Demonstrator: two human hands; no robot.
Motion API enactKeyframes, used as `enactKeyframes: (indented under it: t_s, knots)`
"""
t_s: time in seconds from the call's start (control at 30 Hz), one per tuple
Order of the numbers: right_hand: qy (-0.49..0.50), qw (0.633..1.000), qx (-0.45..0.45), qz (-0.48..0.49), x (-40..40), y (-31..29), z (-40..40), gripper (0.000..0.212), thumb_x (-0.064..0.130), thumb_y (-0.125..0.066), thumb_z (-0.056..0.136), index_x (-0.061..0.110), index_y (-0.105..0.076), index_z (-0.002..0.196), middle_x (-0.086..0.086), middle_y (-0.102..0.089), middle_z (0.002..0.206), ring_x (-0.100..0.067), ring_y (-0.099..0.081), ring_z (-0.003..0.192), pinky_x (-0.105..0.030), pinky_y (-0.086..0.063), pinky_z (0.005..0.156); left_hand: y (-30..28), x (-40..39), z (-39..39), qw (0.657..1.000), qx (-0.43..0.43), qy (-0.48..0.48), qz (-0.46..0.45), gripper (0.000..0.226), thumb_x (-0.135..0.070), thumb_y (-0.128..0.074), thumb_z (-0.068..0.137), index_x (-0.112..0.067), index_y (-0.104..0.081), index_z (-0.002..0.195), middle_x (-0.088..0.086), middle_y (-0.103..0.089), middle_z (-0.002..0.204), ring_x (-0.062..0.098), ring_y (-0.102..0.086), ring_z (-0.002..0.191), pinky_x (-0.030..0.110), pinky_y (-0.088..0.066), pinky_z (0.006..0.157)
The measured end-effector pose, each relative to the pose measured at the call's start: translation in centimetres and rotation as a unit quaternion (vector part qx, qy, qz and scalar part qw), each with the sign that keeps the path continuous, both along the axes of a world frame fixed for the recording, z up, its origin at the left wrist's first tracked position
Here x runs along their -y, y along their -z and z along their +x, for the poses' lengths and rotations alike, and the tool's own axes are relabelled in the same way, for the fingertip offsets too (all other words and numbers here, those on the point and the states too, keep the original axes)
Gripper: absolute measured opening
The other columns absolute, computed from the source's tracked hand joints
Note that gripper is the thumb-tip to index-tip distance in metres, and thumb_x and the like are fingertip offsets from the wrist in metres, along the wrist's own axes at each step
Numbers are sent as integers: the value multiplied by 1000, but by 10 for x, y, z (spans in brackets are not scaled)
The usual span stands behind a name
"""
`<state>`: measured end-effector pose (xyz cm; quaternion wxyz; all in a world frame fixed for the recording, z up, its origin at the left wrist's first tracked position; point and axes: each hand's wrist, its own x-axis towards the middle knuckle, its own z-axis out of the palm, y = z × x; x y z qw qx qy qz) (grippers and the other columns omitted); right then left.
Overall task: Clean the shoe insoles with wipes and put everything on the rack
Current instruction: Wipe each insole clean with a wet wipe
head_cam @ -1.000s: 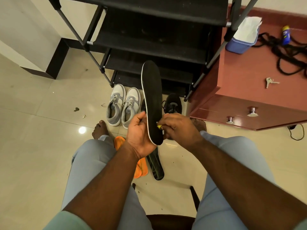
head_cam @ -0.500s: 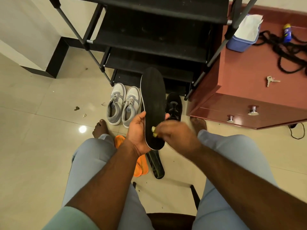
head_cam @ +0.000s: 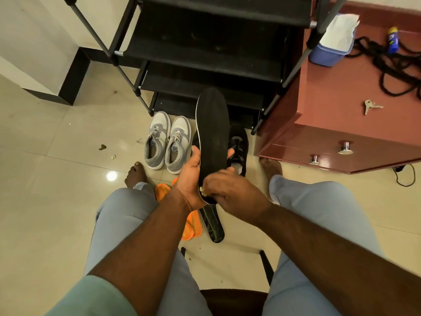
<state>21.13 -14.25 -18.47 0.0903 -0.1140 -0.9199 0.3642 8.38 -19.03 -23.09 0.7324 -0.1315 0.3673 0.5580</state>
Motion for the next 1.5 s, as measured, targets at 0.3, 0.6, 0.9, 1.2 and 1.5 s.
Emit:
enactKeyframes:
  t_s: [0.3, 0.6, 0.9, 1.2, 1.5]
  knots:
    - [31, 999, 28, -28, -4, 7, 4, 13, -1, -59, 73, 5, -67, 80, -8, -67, 84, -25, -62, 81, -42, -54, 74, -2, 8, 11, 1000, -7, 9, 4, 60, -54, -48, 88, -4, -73, 112, 16, -69, 112, 27, -67, 101, 37, -48, 99]
    - [102, 993, 30, -44, -14, 8, -3, 11, 0, -60, 79, 8, -64, 85, -4, -64, 85, -19, -57, 82, -32, -47, 76, -2, 9, 14, 999, -14, 12, -30, 71, -64, -38, 94, -6, -78, 99, 15, -72, 104, 28, -71, 96, 40, -46, 99]
    - [196, 976, 49, -86, -22, 2, -4, 29, 5, -64, 82, 20, -56, 105, 15, -58, 86, -14, -59, 87, -41, -48, 79, -5, 12, 19, 1000, -6, 8, -11, 63, -60, -38, 94, -12, -78, 98, 13, -70, 105, 27, -67, 98, 42, -41, 98]
    - [233, 940, 47, -245, -19, 4, -1, 18, 8, -72, 81, 20, -68, 94, 10, -62, 83, -5, -62, 78, -30, -58, 63, -10, 2, 10, 1000, -20, -10, 4, 86, -77, -23, 90, -12, -78, 103, 13, -72, 108, 27, -71, 96, 42, -60, 81]
    - [166, 978, 127, 25, -15, 16, -3, 39, 28, -58, 92, 14, -58, 129, -4, -54, 116, -19, -45, 106, -22, -32, 86, -2, 3, 5, 999, -36, -30, -7, 81, -72, -29, 93, -9, -80, 95, 13, -74, 102, 26, -73, 91, 36, -59, 82]
